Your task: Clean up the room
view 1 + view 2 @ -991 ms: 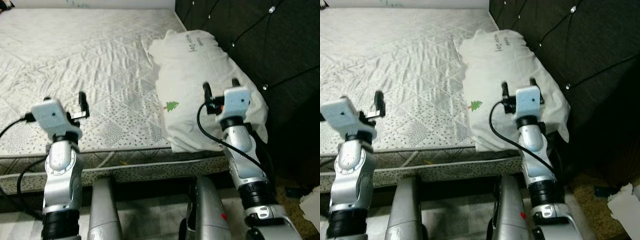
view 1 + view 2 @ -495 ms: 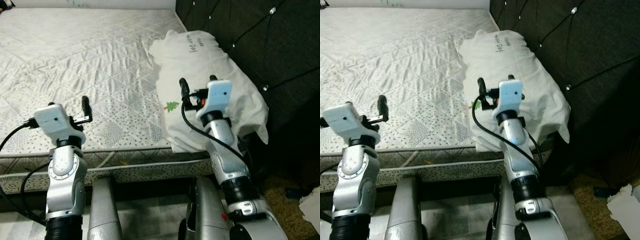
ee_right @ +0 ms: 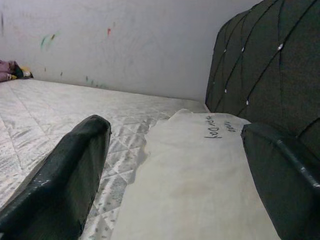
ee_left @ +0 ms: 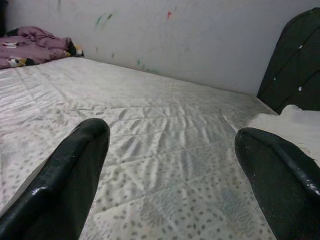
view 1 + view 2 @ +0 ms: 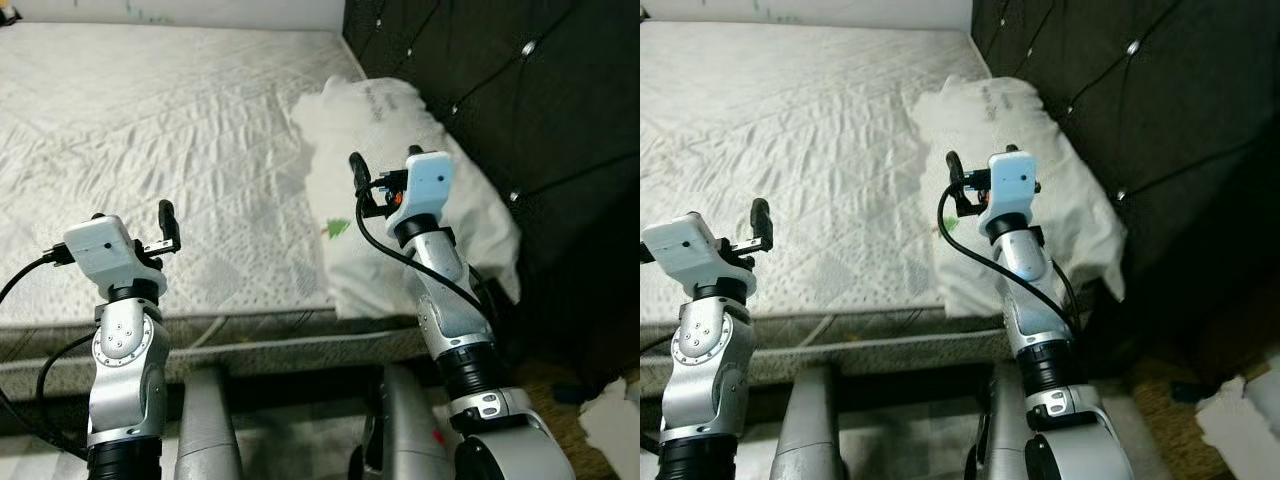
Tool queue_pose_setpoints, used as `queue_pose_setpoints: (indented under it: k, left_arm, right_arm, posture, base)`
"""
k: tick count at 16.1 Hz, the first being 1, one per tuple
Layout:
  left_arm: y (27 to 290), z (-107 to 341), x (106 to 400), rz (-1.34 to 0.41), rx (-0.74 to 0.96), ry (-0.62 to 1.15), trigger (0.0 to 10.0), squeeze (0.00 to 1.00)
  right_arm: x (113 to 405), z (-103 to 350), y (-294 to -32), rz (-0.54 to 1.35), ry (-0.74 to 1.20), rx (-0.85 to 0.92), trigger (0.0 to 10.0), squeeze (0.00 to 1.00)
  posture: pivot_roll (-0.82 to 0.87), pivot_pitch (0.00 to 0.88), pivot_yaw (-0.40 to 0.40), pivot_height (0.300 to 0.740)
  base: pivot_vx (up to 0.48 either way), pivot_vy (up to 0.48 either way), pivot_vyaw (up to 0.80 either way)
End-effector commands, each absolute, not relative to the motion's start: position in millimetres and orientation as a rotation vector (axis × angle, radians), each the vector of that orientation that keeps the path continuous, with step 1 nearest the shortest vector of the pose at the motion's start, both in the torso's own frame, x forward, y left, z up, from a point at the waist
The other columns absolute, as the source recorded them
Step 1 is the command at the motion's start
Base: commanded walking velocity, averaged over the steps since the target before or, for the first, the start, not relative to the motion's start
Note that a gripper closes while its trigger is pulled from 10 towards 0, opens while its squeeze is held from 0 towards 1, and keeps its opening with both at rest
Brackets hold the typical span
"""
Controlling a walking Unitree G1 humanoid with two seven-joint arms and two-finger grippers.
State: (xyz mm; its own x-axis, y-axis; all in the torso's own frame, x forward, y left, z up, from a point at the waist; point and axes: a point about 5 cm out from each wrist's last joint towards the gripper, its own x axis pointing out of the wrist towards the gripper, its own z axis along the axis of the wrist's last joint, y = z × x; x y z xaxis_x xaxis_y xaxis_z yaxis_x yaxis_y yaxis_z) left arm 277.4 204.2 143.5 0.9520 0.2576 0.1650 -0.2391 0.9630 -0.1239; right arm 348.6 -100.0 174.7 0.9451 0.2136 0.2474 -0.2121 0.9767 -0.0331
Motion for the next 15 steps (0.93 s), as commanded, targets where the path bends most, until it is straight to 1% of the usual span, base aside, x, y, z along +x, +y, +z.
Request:
queue_pose_setpoints:
  k: [1, 6, 10, 15]
  left_arm:
    - [201, 143, 278, 0.242, -0.089, -0.166, 10.0, 0.0]
    - [196, 138, 284, 0.245, -0.078, -0.129, 10.0, 0.0]
    - [190, 133, 286, 0.252, -0.131, -0.083, 10.0, 0.0]
    - [189, 137, 290, 0.224, -0.121, -0.113, 10.0, 0.0]
  right_arm:
    - [352, 180, -101, 0.217, -0.262, -0.012, 10.0, 0.0]
    - [352, 172, -102, 0.212, -0.233, -0.01, 10.0, 0.0]
    - [353, 168, -105, 0.209, -0.217, -0.009, 10.0, 0.0]
    - [351, 161, -103, 0.216, -0.193, -0.019, 10.0, 0.0]
  posture:
    - [0.08, 0.0, -0.062, 0.609]
    - [0.08, 0.0, -0.063, 0.684]
    - [0.08, 0.0, -0.058, 0.739]
    - [0.07, 0.0, -0.06, 0.74]
  base:
    - [0.0, 0.0, 0.0]
    - [0.0, 0.0, 0.0]
    - [0.0, 0.0, 0.0]
    - [0.0, 0.0, 0.0]
